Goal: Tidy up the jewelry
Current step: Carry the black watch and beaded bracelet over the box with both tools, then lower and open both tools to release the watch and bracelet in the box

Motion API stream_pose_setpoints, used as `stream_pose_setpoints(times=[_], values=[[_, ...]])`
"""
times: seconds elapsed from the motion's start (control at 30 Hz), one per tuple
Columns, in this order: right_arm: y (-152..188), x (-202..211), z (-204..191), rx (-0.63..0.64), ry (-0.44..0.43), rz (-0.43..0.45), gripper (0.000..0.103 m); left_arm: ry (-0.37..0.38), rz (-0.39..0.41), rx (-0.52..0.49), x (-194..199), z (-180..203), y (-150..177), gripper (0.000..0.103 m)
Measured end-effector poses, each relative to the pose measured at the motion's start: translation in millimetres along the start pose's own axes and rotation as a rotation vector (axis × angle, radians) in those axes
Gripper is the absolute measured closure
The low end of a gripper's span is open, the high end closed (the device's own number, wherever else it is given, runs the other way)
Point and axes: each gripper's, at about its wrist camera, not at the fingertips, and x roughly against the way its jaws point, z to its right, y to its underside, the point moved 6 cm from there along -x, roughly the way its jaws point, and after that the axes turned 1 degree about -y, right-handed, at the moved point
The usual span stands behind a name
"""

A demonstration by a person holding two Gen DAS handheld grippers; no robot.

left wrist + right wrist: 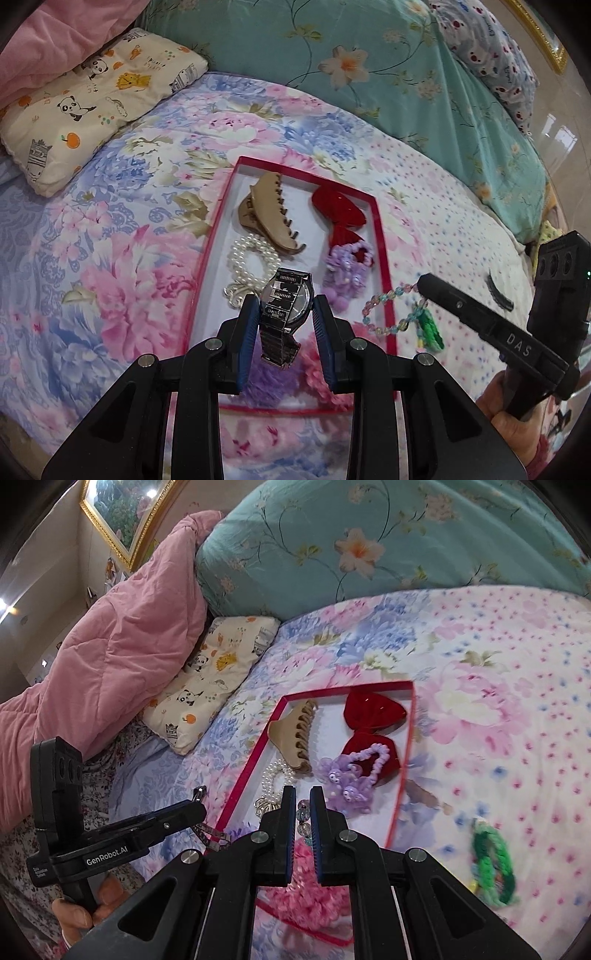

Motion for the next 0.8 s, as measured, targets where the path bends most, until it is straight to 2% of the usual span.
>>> stream_pose_setpoints(times=[0.27, 0.37, 0.57, 0.8], values=[[10, -37, 10, -0.013, -0.003, -0.067, 0.096, -0.046, -0.039, -0.009, -35, -8, -2, 0.075], [11, -47, 19, -0.022, 0.008, -0.088, 0.096, -0.054, -0.056, -0.013, -48, -8, -2, 0.082], [10, -62, 37, -0.036, 0.037, -0.11, 0.096, -0.065, -0.092, -0.011, -72, -11, 0, 0.083], [10, -73, 44, -0.034, 0.057, -0.122, 0.096, -0.061, -0.092, -0.014, -80, -10, -3, 0.083]])
